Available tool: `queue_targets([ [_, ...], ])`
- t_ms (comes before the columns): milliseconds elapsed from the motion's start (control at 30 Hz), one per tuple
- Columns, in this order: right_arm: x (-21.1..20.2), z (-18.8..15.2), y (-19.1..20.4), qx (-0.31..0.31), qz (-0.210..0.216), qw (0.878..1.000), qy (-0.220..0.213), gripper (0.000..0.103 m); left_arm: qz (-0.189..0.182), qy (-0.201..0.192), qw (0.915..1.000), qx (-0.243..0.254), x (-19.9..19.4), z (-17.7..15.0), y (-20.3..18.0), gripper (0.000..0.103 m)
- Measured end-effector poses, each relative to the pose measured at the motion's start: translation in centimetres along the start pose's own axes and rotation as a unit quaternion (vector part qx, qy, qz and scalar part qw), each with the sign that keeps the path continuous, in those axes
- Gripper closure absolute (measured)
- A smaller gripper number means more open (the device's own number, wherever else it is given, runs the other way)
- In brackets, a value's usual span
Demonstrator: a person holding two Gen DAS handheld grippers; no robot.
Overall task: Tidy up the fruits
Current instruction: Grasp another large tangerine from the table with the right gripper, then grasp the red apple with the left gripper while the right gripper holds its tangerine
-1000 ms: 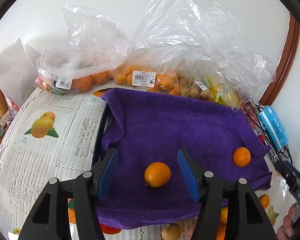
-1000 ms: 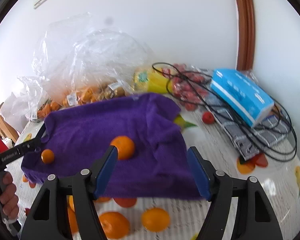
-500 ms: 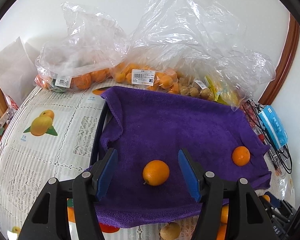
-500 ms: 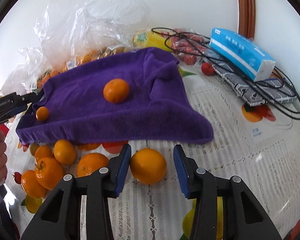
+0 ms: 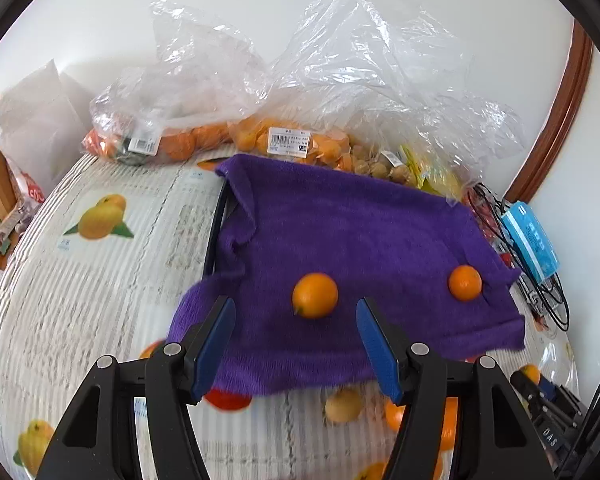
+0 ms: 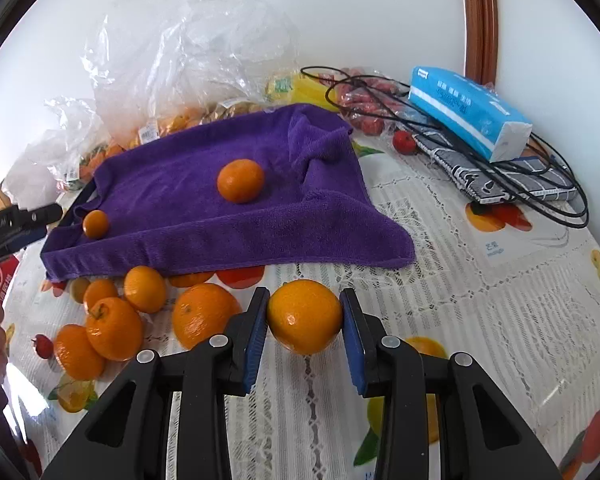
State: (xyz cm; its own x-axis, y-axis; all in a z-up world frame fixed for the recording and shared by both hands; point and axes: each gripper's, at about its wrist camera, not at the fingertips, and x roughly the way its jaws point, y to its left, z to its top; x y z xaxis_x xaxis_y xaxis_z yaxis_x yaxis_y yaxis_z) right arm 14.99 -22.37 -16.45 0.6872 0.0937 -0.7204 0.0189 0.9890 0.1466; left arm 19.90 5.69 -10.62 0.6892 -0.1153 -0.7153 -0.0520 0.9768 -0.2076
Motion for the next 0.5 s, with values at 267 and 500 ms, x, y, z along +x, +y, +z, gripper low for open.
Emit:
queue_targets([
  [267,-1.7,-0.6,0.8,0.003,0.01,1.0,-0.007,0.067,0.004,0.022,0.9997,0.003,-1.4,-3.4,0.4,0.044],
  [500,-2.6,-1.3,1.2,0.0,0.015,1.0,-0.006,0.067,0.008,0.026,0.9996,0.0,-2.6,-5.2,1.4,0.044],
])
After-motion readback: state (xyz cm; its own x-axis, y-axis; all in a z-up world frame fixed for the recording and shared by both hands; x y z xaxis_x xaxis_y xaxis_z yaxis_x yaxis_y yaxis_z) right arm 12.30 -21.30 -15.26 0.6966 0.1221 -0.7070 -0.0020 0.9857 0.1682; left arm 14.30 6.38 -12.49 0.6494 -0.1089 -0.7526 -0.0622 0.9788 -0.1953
